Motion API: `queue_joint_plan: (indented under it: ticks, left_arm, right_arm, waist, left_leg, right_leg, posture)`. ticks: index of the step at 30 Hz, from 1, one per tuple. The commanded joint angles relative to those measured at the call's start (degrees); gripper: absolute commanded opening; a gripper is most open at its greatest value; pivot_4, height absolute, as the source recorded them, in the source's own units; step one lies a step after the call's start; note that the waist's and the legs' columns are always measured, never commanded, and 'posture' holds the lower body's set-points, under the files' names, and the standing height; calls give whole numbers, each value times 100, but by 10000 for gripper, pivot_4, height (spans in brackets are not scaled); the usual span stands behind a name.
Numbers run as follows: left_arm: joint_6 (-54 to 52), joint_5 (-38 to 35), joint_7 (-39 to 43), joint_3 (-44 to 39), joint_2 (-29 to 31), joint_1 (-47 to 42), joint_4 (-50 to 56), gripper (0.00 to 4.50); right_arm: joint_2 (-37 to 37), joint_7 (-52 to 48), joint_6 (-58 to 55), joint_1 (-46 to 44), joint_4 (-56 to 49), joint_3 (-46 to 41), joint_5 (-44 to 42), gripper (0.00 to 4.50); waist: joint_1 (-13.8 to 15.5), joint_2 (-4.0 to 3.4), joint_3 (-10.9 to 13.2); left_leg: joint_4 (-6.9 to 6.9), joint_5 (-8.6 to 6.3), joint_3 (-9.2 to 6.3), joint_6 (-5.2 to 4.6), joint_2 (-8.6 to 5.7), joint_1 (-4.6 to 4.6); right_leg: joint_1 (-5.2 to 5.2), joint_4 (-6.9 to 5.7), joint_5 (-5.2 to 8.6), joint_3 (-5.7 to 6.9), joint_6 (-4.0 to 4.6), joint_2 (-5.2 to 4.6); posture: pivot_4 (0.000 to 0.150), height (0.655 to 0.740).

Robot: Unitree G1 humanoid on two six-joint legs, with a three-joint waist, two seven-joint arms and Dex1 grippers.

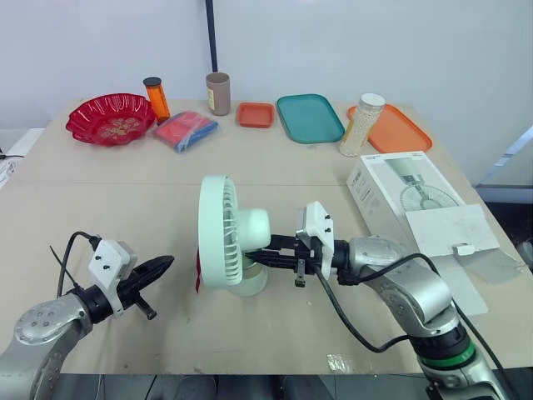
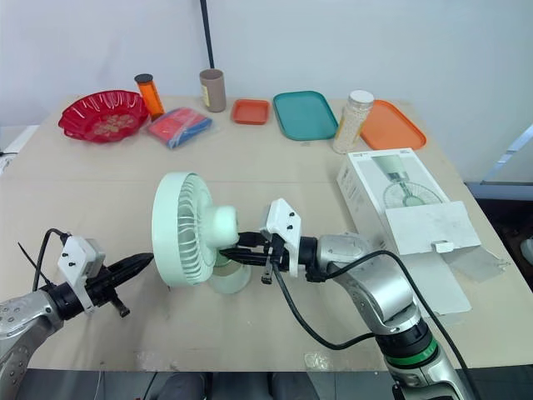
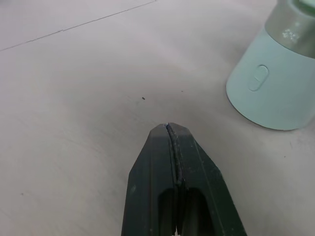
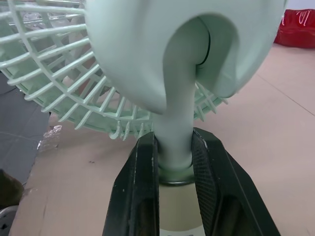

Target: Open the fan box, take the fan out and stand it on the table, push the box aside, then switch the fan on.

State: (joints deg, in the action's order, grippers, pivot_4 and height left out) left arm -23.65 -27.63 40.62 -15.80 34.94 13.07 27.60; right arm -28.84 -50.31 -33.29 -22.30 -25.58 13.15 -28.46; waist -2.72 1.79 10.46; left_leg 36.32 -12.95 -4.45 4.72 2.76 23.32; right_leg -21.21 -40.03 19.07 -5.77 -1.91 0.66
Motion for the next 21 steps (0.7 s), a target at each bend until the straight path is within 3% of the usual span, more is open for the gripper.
queue_joint_plan:
  ticks: [1,21]
  left_arm:
    - [-29,-78,-122,-48,-40,63,317,442]
    - [-93,-48,-254,290,-126,-377,265,442]
  right_arm:
    - [-90,-57,5,53,-459,-226,-252,5752]
    - [16,114,351,36,-319,-237,-46,5752]
  waist:
    - [0,0,0]
    - [2,0,0]
  left_leg:
    - [0,0,0,0,0,0]
    - [0,1,0,1,-1,1]
  right_leg:
    - [0,0,0,-1,0,0]
    - [0,0,0,0,0,1]
  posture:
    - [1500,7400]
    - [1500,7400]
